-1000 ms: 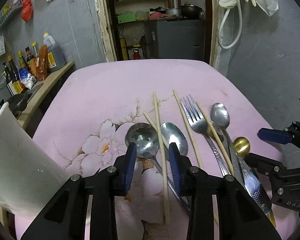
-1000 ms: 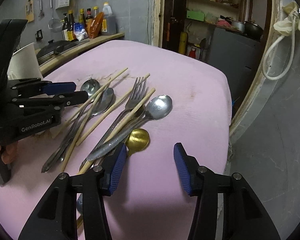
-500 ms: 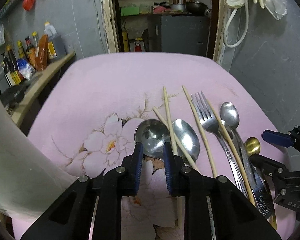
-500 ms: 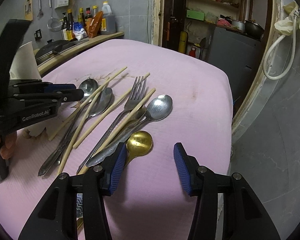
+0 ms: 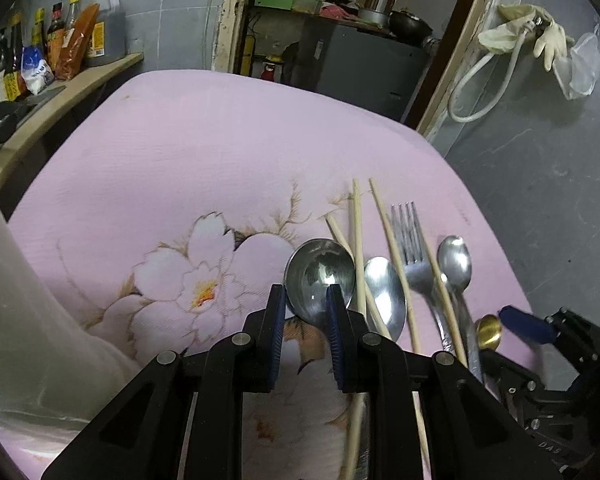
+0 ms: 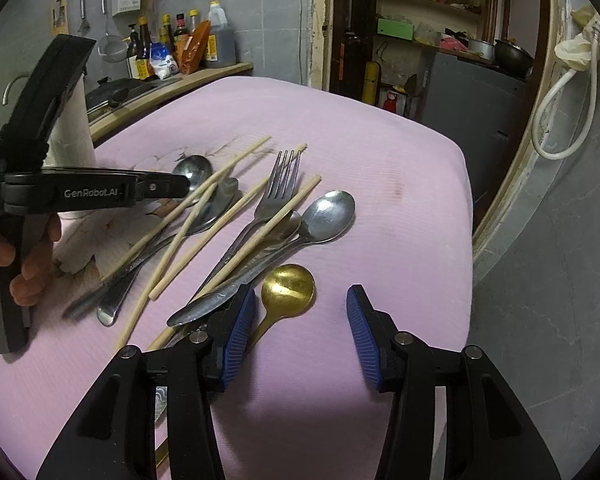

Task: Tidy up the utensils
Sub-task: 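Close the left tool on the silver spoon while the right tool grasps the gold spoon, then lift the silver spoon with the left tool while the right tool lifts the gold spoon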

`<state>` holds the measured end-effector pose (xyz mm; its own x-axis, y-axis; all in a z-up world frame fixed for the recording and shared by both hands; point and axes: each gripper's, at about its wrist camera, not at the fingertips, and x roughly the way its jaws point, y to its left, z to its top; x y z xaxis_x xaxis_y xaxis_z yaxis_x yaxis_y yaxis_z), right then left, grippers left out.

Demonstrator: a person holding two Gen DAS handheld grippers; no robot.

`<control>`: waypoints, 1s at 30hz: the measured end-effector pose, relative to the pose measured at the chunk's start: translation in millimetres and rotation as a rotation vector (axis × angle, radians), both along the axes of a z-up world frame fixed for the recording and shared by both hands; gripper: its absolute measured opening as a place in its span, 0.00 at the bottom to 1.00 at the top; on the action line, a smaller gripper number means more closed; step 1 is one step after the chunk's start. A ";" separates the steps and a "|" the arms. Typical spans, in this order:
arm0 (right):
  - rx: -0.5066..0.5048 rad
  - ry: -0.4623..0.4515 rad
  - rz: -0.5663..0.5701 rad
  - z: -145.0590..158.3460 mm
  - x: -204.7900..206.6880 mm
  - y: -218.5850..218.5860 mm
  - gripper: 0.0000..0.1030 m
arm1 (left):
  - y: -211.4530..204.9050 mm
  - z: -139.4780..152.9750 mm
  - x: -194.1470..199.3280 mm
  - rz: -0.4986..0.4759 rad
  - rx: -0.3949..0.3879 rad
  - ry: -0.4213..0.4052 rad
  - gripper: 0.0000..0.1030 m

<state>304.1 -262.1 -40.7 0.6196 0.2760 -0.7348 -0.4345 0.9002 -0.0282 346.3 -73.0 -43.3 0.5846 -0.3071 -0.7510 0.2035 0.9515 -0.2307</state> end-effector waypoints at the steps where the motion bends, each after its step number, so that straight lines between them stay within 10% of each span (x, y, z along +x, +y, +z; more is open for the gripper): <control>1: 0.004 0.001 0.001 -0.3 0.0 -0.2 0.40 | -0.9 0.6 1.9 -0.001 -0.007 -0.001 0.15; 6: 0.003 -0.004 0.029 -1.3 -2.0 4.5 0.24 | -4.6 1.7 2.3 -0.016 -0.032 -0.003 0.02; 30: 0.056 -0.006 0.091 2.5 -60.6 -7.5 0.24 | 20.0 13.8 -99.2 -0.001 -0.031 0.030 0.00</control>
<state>243.6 -269.7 -38.2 0.5946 0.3718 -0.7129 -0.5147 0.8572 0.0178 247.1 -53.0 -29.5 0.5619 -0.3309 -0.7582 0.1968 0.9437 -0.2660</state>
